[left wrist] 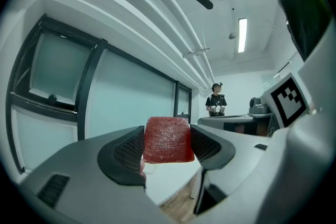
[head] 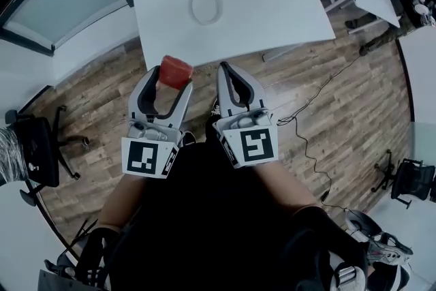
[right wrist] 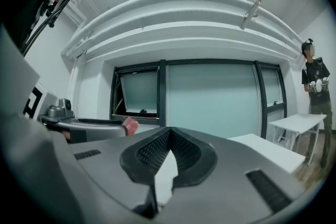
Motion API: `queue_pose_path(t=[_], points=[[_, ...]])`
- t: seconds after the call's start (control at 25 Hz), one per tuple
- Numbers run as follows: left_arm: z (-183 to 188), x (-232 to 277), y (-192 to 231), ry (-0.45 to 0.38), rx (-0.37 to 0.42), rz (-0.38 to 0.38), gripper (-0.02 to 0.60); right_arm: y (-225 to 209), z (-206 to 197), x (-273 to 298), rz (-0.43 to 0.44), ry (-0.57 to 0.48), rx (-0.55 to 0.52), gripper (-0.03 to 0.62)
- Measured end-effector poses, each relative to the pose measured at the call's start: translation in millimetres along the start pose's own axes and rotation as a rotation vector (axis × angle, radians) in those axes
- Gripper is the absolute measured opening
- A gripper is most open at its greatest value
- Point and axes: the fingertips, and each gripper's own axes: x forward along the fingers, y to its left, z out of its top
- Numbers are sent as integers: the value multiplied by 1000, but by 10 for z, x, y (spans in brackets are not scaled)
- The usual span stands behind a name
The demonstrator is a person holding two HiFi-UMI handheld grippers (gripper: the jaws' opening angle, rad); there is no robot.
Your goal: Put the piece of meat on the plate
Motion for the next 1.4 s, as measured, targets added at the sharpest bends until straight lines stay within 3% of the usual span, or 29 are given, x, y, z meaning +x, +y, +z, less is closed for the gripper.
queue_pose_path(t=[0.76,1.12,1.4], points=[[-101,1501,-56,77,46,109,275,-1274,-69,947,133,2,65,3],[-144,1624,-68,117,55,154,275,-1389,-128,1074,175,7,96,3],[-275,1688,69,139,29,139,275,-1409,-258,1212,150,49,96,3]])
